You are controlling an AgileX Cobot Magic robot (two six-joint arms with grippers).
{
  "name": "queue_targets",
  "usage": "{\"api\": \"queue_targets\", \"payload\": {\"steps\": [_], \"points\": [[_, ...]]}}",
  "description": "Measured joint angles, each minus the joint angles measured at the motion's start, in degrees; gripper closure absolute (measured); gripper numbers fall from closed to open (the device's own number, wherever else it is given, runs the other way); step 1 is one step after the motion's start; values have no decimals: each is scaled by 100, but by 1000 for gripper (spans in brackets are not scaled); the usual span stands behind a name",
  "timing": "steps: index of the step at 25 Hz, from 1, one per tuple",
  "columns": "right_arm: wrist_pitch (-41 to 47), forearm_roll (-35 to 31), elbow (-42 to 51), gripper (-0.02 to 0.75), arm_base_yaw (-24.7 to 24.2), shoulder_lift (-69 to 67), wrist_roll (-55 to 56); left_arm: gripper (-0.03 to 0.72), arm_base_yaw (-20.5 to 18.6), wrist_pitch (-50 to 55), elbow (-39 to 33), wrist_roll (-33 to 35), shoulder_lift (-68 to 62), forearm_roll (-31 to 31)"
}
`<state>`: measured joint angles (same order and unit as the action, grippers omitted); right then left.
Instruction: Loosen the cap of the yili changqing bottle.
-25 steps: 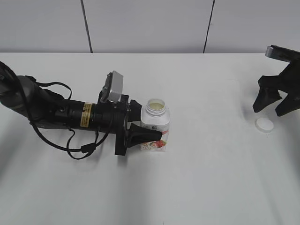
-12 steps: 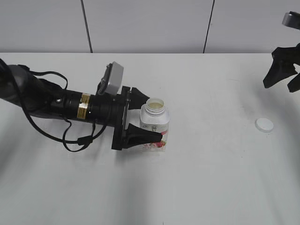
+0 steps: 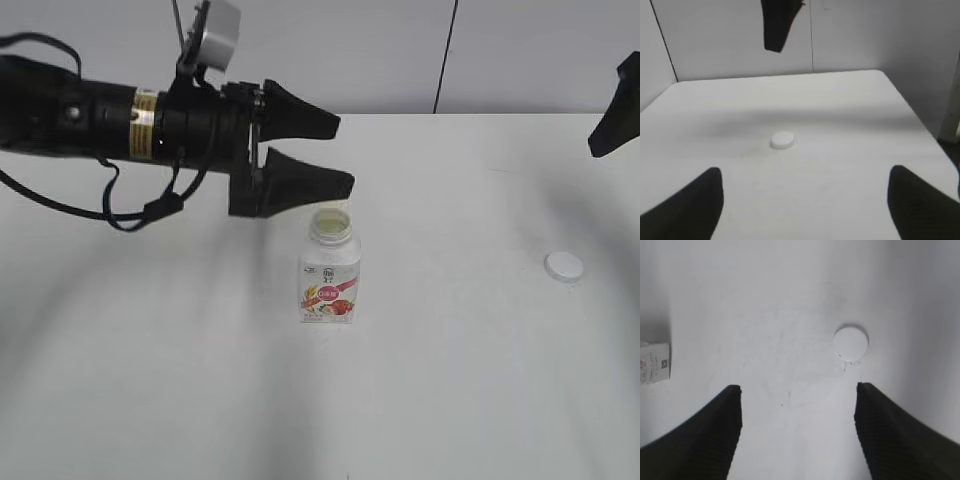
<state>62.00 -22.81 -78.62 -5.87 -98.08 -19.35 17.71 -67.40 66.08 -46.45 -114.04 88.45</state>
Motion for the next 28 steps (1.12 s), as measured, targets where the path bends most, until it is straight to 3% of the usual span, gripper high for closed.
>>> {"api": "queue_targets", "payload": {"steps": [2,6,8,14,16,19,21,23,25,28], "points": [[166,-12,0,183,0,110,12,90,0,820,0,-928,413,265],[474,-22,0,183,0,351,63,95,0,2891,-6,-2732,1245,1436],[612,-29,0,183,0,497,100,95,-57,3659,-6,-3465,1580,1582],[741,-35,0,183,0,855,118,95,-483,5105,-12,-4227,2025,1640],[744,-35,0,183,0,903,118,95,-561,6071,-116,-4275,2025,1640],[745,-35,0,183,0,949,118,95,-611,7523,-265,-3819,2020,1582],[750,-35,0,183,0,954,118,95,-618,8164,-288,-3259,2020,1082],[756,-41,0,183,0,954,118,97,-618,8403,-288,-2426,2020,54],[761,-83,0,183,0,954,118,98,-612,8603,-288,-1320,2020,-1464],[766,-125,0,183,0,954,124,98,-538,8677,-290,41,2034,-3272]]}}
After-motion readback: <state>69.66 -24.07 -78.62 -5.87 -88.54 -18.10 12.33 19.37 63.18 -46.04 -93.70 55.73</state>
